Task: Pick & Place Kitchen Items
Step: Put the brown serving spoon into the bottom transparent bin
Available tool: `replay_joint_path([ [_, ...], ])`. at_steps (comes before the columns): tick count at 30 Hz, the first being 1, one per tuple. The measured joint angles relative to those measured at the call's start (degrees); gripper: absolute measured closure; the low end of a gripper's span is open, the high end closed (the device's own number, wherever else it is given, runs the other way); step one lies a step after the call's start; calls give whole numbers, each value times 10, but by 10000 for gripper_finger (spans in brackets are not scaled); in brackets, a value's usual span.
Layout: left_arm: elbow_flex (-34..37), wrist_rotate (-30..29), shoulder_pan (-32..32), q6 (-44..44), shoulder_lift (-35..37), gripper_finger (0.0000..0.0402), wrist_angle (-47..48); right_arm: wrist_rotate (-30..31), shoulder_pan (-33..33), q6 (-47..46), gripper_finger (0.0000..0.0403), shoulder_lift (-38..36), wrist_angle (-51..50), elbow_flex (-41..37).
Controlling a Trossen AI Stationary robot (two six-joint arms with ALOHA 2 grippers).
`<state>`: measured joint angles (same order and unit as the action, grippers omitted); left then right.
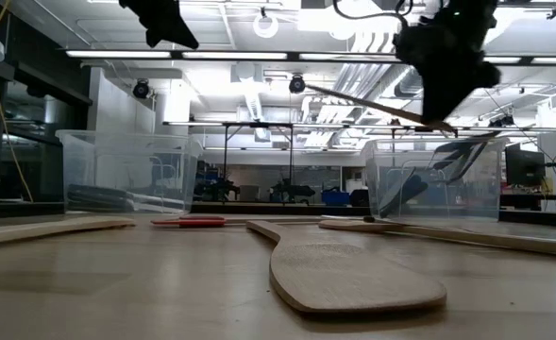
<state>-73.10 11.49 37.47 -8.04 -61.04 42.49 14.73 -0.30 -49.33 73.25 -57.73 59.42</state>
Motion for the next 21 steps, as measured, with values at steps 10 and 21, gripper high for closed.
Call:
replay_joint_path([
  [10,0,11,-13,54,-21,402,-46,-27,-110,187,317,-28,154,0],
  [21,0,9,-57,102,-74,402,-133,-208,-241,330,317,-29,348,0],
])
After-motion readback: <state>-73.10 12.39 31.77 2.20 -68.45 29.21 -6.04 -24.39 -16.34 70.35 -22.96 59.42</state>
